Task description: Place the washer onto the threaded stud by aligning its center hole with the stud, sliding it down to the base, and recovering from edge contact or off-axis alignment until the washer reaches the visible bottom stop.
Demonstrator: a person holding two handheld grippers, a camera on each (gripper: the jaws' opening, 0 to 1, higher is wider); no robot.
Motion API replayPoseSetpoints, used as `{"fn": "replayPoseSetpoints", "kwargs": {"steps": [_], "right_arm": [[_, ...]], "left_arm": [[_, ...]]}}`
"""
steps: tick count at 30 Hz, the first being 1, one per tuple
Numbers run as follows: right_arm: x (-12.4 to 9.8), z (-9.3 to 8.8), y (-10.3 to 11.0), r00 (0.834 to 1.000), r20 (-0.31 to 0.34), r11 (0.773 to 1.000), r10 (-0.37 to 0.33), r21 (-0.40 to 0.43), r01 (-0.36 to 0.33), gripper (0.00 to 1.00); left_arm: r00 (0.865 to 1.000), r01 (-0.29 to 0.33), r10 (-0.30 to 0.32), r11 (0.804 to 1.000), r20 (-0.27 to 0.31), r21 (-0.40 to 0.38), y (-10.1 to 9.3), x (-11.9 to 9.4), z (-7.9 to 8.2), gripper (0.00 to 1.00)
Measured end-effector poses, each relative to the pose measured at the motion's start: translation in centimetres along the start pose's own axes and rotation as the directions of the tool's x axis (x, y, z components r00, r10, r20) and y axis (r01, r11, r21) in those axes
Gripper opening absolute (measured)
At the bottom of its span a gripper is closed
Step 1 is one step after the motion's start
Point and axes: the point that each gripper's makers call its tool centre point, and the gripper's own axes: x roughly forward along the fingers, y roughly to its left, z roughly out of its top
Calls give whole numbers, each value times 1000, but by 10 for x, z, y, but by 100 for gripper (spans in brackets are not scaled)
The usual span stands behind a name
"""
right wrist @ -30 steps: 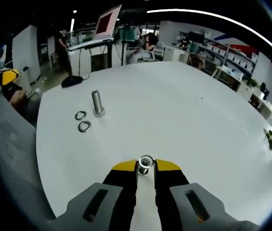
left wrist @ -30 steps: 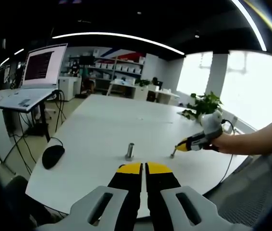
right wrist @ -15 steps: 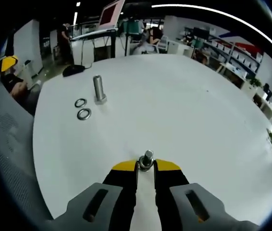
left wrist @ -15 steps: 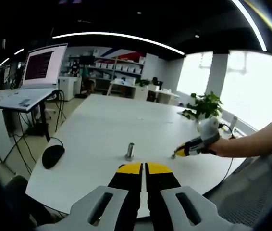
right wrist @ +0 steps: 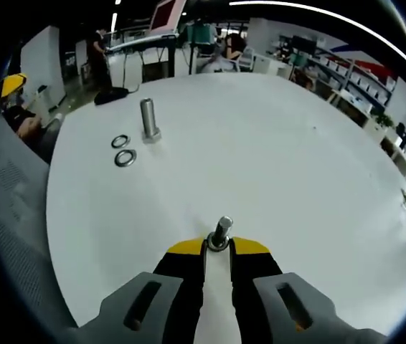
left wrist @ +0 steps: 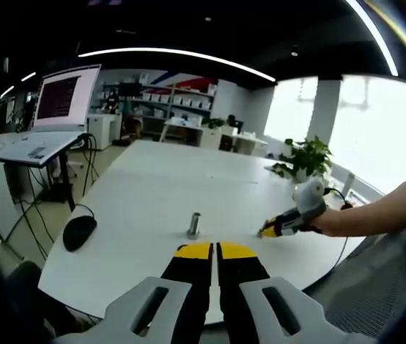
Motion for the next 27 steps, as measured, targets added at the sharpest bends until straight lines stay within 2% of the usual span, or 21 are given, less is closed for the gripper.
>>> {"fn": "replayPoseSetpoints", "kwargs": {"steps": [3, 6, 7, 11, 16, 27], "right_arm": [[1, -2, 0, 1000, -5, 1000, 4, 2, -4, 15], [1, -1, 6, 999, -10, 999, 43, 14, -43, 15], [0, 2, 5, 999, 3, 999, 35, 2, -35, 15], [-3, 2, 1, 1000, -15, 1000, 14, -2, -14, 22], [-14, 7, -4, 1000, -4, 1000, -12, 0, 12, 23], [-44, 35, -14, 994, 88, 997, -65, 36, 62, 23]], "left_arm": [[1000, 0, 0, 1000, -1, 0, 0, 0, 0, 0], [1000, -1, 1, 1000, 3, -1, 0, 0, 0, 0], [1000, 0, 0, 1000, 3, -1, 0, 0, 0, 0], [1000, 0, 0, 1000, 4, 0, 0, 0, 0, 0], [1000, 4, -4, 1000, 4, 3, -1, -1, 0, 0], [1000, 12, -12, 1000, -8, 13, -4, -2, -3, 0]]}}
